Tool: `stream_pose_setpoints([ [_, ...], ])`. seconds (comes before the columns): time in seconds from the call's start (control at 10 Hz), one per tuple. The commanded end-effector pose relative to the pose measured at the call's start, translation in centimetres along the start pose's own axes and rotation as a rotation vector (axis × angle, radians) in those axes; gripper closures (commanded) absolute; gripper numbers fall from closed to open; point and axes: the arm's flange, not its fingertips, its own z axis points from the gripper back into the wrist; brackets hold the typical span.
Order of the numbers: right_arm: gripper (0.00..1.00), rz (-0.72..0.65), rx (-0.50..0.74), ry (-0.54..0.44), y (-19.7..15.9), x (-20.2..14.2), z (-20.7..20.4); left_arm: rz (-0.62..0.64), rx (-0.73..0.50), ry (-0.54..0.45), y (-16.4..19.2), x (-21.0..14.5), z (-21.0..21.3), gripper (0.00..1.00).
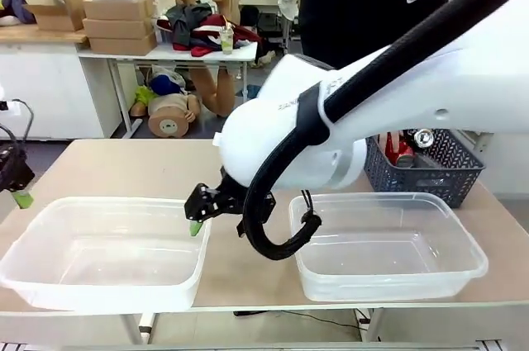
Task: Sort the waste into each basket.
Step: Pick up the Organizing box on the left side of the table and lift it.
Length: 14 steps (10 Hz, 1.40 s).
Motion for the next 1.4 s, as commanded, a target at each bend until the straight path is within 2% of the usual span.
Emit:
stream_pose_setpoints([
  [0.0, 0.0, -0.045, -0.102, 0.057, 4.2, 2.6, -1.3, -0.033, -0.008, 0.036, -0.2, -5.4, -8.9, 0.0],
  [0.2, 0.0, -0.069, -0.112, 0.081, 5.1, 2.9, -1.9, -0.068, -0.012, 0.113, -0.3, -5.1, -11.8, 0.0],
  [0.3, 0.0, -0.087, -0.113, 0.072, 5.1, 3.1, -1.6, -0.058, 0.024, 0.132, -0.3, -5.0, -12.5, 0.0],
  [0.4, 0.0, -0.104, -0.139, 0.078, 5.2, 3.3, -1.5, -0.074, 0.008, 0.155, -0.3, -5.0, -12.8, 0.0],
  [0.6, 0.0, -0.145, -0.218, 0.125, 5.3, 3.8, -2.2, -0.066, 0.014, 0.163, -0.1, -4.9, -13.4, 0.0],
  [0.8, 0.05, -0.164, -0.281, 0.159, 5.5, 4.2, -3.2, -0.057, 0.014, 0.169, -0.1, -5.0, -13.4, 0.0],
  [0.9, 0.62, -0.168, -0.307, 0.143, 5.5, 4.2, -3.4, -0.057, 0.036, 0.169, -0.1, -5.0, -13.4, 0.53],
  [1.0, 0.65, -0.176, -0.311, 0.135, 5.5, 4.2, -3.6, -0.061, 0.032, 0.166, -0.1, -5.0, -13.3, 0.56],
  [1.1, 1.0, -0.191, -0.323, 0.122, 5.6, 4.1, -3.5, -0.057, 0.036, 0.159, 0.0, -5.0, -13.3, 1.0],
  [1.3, 1.0, -0.25, -0.367, 0.11, 5.9, 3.6, -3.6, -0.047, 0.039, 0.148, 0.1, -5.0, -13.2, 1.0],
])
